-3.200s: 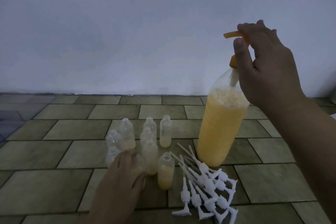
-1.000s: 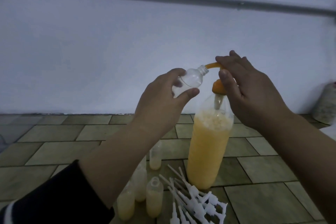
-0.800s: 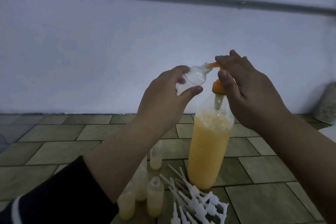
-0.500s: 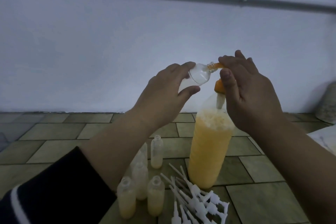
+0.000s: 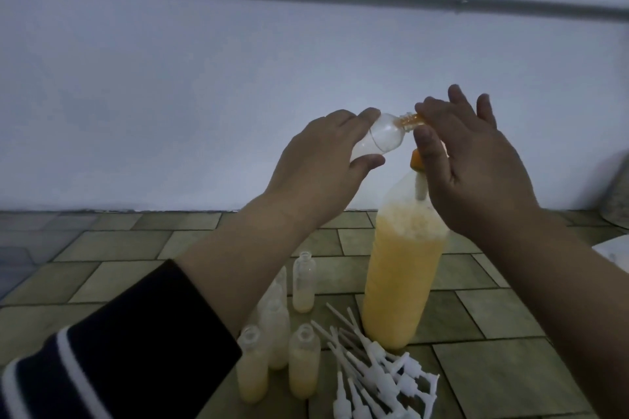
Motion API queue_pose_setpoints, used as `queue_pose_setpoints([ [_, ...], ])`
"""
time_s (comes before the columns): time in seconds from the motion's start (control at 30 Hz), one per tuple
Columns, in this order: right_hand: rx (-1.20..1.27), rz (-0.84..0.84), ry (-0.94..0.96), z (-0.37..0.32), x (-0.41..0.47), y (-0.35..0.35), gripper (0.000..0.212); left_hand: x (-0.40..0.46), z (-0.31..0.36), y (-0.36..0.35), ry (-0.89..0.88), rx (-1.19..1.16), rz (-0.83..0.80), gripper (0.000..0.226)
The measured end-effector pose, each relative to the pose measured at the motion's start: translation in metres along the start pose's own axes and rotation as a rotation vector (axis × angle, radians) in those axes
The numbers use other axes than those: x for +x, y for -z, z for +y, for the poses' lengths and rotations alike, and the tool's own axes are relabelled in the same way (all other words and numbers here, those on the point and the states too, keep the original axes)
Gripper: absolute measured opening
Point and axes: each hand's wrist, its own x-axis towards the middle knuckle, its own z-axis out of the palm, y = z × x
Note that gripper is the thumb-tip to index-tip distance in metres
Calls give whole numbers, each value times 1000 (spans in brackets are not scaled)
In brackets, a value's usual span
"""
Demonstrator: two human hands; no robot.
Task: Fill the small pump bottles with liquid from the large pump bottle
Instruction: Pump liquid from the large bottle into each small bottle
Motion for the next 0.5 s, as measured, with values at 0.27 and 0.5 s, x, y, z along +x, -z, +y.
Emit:
queue_pose_setpoints([
  [0.27,88,50,-121,-3,-13,-19,61,-4,-1,-12,0,-2,-33,51],
  [0.5,91,-10,-38,-2,-1,1,71,5,1,3,-30,48,-20,51],
])
